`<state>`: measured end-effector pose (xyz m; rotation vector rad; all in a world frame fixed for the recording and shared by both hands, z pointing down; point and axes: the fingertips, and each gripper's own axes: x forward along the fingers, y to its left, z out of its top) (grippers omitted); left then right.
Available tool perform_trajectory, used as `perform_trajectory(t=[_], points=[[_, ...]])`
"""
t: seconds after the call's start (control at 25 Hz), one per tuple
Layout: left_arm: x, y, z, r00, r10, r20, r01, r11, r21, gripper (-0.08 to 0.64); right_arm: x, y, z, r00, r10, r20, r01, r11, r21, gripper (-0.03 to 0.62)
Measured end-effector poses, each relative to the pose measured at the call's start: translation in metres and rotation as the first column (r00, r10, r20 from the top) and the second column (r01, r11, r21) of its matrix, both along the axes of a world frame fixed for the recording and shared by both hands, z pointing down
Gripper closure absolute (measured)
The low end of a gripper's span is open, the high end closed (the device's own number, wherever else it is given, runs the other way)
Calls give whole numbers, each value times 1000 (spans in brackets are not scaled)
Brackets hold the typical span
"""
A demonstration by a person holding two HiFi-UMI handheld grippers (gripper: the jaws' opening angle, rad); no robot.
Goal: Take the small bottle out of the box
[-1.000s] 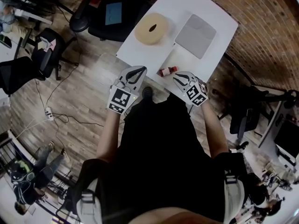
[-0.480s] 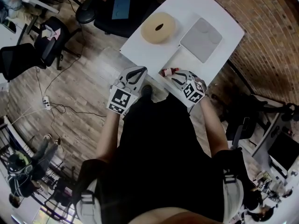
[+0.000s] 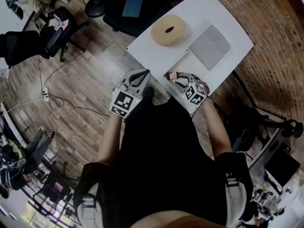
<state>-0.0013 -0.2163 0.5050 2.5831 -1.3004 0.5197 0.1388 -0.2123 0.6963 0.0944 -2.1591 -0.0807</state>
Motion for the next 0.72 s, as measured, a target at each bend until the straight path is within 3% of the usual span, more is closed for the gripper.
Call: perform_trajectory(t=[0.72], points=[[-14, 10, 4, 999, -46, 13, 47, 999, -19, 541, -8, -4, 33, 992, -101, -76, 100, 995, -14, 440]])
